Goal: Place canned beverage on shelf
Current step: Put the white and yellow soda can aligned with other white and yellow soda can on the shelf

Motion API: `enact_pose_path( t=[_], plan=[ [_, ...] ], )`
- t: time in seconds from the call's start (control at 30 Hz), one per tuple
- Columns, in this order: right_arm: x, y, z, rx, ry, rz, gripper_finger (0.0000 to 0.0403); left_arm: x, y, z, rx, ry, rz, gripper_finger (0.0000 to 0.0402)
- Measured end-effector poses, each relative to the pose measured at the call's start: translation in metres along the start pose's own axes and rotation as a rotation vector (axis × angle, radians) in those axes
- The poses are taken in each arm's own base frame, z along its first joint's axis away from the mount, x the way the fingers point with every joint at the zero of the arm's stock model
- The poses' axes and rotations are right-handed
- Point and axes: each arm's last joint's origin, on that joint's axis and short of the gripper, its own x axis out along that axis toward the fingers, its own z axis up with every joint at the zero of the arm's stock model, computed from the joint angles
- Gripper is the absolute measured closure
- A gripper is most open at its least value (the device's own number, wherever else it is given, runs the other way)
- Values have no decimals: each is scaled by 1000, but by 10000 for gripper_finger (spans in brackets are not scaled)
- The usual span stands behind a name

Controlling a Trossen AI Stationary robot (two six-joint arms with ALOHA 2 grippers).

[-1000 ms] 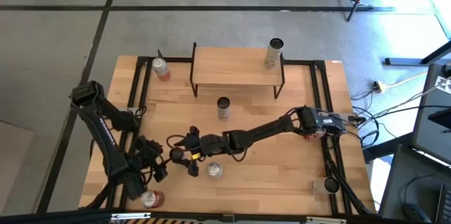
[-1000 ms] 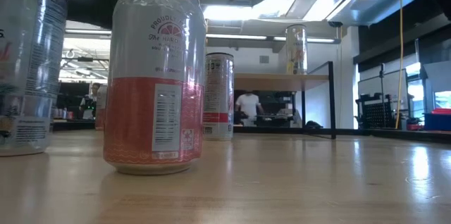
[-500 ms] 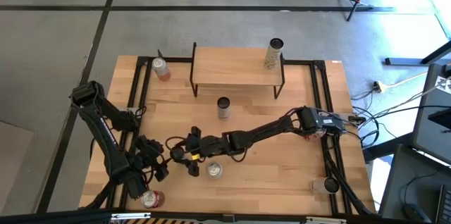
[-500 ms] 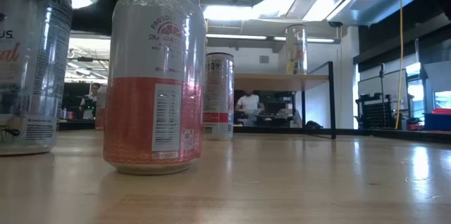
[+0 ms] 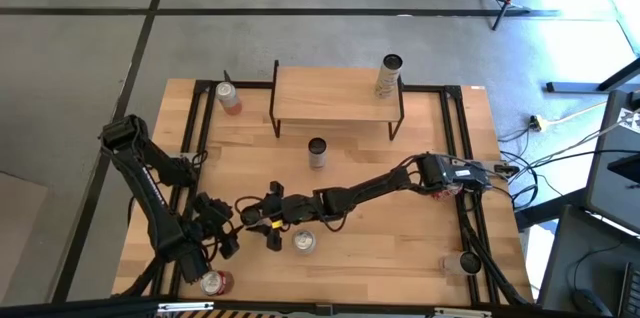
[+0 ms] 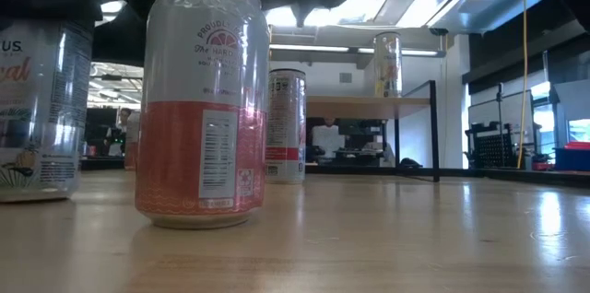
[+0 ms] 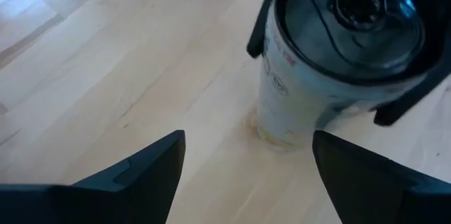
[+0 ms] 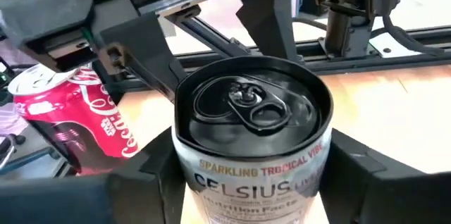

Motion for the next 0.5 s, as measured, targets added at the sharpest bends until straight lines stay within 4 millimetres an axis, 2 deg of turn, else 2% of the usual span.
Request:
enact_pose_path(
  t=[0.2, 0.33, 0.5],
  plan=[
    [-12, 2, 17, 11, 26, -11, 183, -21, -5, 9, 72, 28, -8, 94],
    [-35, 6, 48, 6, 58, -14, 183, -40, -10, 17, 123, 31, -39, 94],
    [-63, 17, 86, 12, 9, 22, 183, -58, -16, 25, 105, 16, -96, 94]
  ],
)
